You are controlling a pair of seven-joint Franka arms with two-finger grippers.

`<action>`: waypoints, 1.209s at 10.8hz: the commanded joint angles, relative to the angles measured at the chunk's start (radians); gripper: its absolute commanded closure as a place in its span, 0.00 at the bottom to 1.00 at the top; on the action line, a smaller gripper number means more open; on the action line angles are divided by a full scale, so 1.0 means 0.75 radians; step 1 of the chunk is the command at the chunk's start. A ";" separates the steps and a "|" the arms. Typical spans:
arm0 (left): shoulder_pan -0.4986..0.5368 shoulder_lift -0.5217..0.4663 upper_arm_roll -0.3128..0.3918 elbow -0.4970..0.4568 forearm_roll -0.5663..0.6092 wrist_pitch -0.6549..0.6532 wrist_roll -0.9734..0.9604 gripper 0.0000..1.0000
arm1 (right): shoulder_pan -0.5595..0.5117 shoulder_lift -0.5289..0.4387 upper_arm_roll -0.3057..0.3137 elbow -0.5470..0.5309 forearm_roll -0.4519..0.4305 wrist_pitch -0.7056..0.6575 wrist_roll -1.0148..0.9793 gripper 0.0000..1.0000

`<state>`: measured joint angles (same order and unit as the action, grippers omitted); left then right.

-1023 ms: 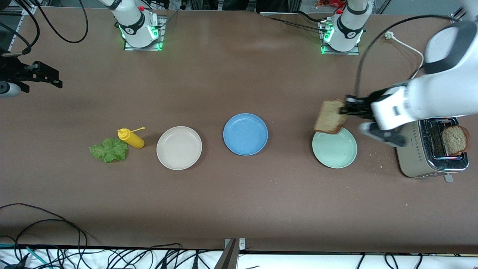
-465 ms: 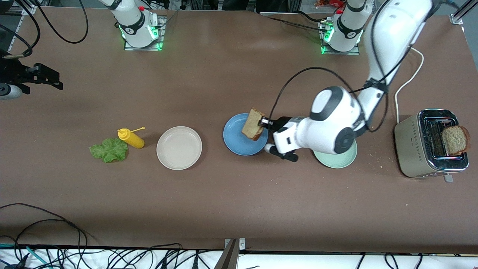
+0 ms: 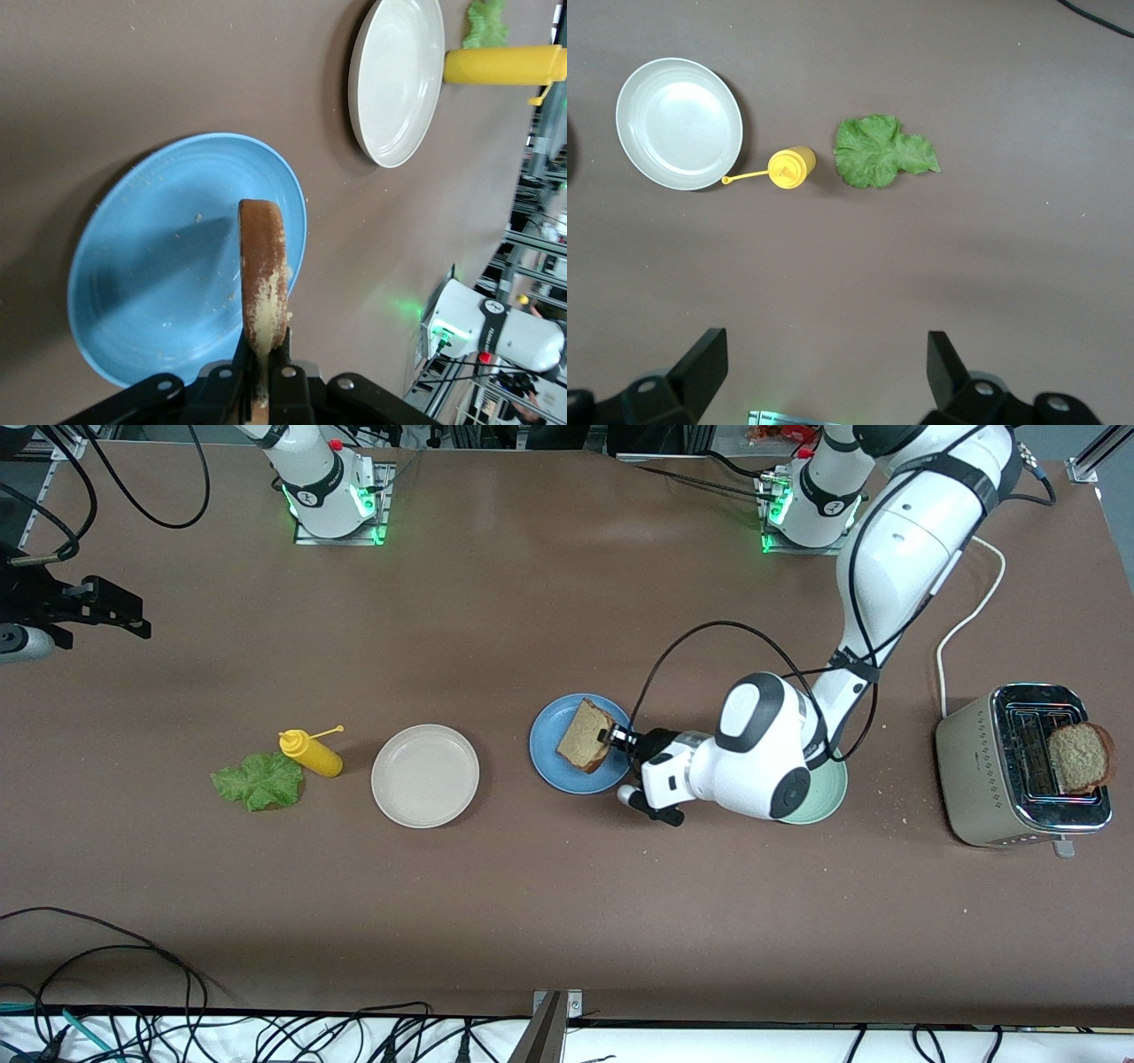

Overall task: Make sandwich in blue plate with both arms
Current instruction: 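Carry the bread slice with the left gripper onto the blue plate, then open the left gripper and raise it back toward the toaster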

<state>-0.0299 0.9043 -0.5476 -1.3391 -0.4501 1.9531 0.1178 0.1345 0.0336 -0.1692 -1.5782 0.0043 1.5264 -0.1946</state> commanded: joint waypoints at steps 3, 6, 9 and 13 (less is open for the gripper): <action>0.128 0.046 0.026 -0.069 -0.083 0.020 0.304 0.01 | 0.013 0.006 0.005 -0.021 -0.008 0.033 0.022 0.00; 0.238 0.026 0.031 -0.196 -0.042 0.018 0.448 0.00 | 0.029 0.006 0.005 -0.021 -0.004 0.037 0.022 0.00; 0.244 -0.056 0.031 -0.207 0.047 0.000 0.420 0.00 | 0.039 0.017 0.007 -0.021 -0.006 0.039 0.022 0.00; 0.249 -0.326 0.031 -0.192 0.370 -0.104 0.144 0.00 | 0.042 0.011 0.007 -0.019 -0.004 0.039 0.022 0.00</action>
<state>0.1548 0.8162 -0.5306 -1.4504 -0.2979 1.9258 0.3457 0.1603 0.0566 -0.1654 -1.5826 0.0044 1.5474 -0.1934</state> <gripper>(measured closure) 0.000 0.000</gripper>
